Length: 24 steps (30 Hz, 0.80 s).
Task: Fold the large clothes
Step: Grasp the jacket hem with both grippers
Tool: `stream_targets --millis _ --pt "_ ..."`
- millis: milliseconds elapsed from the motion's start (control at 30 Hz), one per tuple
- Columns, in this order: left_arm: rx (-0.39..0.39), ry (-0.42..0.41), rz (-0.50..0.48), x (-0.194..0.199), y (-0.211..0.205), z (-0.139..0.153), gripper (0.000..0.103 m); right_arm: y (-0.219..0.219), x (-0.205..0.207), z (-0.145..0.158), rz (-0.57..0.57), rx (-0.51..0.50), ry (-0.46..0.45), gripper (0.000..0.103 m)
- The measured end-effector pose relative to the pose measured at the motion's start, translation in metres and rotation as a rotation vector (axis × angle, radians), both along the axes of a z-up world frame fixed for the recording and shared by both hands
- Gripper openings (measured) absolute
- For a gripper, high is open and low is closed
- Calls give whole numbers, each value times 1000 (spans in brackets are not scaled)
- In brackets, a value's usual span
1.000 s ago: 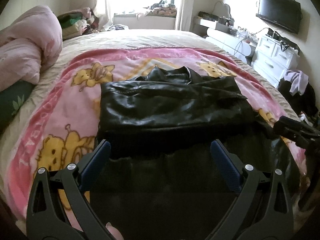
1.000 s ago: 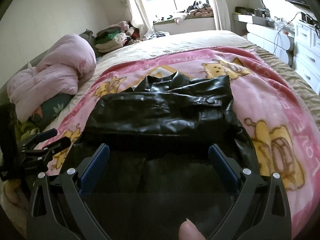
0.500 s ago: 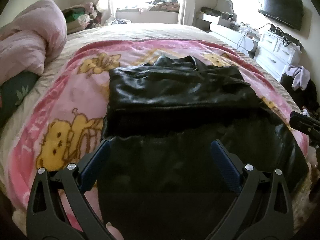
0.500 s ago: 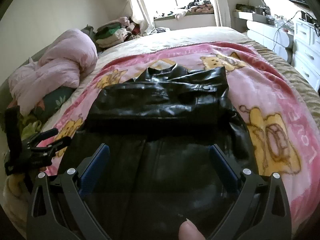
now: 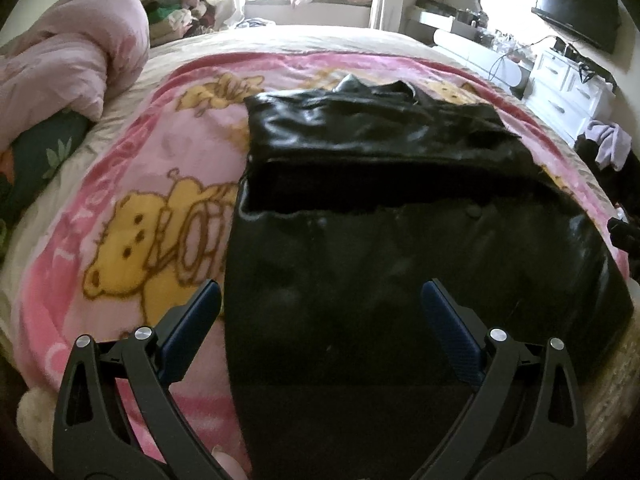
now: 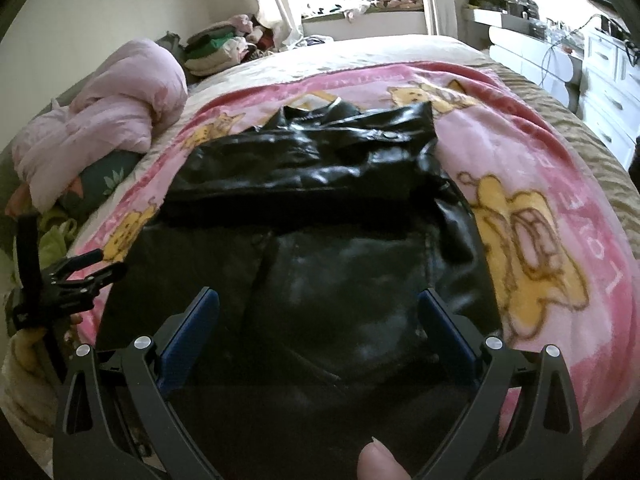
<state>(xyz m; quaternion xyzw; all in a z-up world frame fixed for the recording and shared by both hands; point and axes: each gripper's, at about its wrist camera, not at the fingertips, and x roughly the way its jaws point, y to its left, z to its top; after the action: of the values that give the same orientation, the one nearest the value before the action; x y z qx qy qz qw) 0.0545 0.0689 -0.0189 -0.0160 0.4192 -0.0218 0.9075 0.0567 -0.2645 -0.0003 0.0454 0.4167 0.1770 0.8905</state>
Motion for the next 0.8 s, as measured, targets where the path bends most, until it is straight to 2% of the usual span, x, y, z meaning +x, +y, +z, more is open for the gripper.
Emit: stream_targets --millis 400,800 --pt "-5 40 26 -15 16 -15 94 -25 -15 -11 -42 -31 33 99" --pt "-76 104 27 -33 35 -32 94 -41 -23 -22 -57 -69 62 99"
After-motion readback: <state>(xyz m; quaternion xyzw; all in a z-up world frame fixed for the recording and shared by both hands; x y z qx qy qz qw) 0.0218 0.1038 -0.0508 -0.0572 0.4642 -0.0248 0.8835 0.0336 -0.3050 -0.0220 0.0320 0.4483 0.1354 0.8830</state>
